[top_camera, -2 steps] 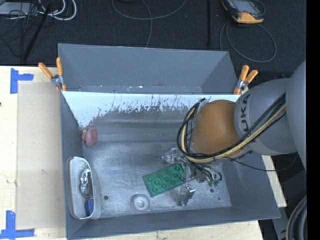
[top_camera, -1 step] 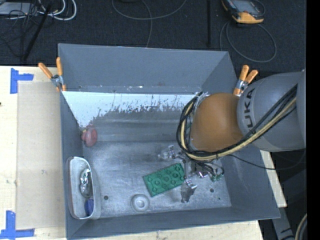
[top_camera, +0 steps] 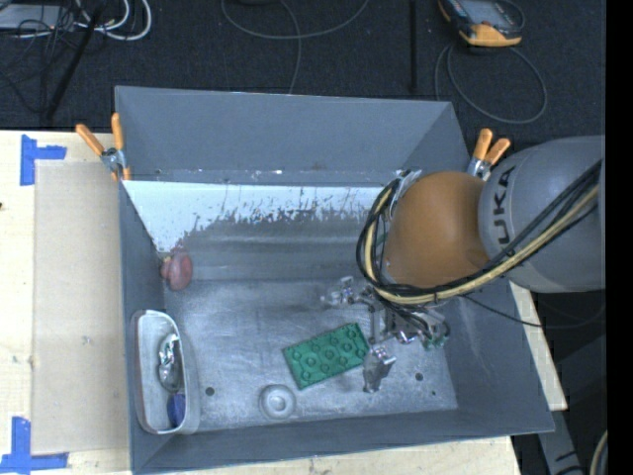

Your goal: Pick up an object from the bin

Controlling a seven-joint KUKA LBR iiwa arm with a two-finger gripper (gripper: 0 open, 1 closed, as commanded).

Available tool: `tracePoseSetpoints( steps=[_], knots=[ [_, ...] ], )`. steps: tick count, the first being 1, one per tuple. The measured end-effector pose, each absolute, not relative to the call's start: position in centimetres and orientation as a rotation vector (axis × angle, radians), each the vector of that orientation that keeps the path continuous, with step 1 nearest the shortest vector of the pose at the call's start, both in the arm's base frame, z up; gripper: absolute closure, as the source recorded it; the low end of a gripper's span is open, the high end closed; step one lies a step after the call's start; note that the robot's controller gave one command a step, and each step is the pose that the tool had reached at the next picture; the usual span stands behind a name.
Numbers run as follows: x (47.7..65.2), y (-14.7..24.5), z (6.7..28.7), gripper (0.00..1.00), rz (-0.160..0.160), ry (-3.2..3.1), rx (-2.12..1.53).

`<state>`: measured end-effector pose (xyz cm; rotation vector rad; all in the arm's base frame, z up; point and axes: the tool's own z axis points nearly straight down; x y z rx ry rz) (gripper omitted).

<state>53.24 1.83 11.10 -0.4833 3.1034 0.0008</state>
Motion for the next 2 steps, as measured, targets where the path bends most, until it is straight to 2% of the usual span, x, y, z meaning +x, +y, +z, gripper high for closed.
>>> tracePoseSetpoints(
  steps=[1, 2],
  knots=[
    [52.55, 1.11, 7.0, 0.0, 0.002, 3.099, -0.477],
    [52.66, 1.16, 7.12, 0.0, 0.001, 3.101, -0.478]
  ],
)
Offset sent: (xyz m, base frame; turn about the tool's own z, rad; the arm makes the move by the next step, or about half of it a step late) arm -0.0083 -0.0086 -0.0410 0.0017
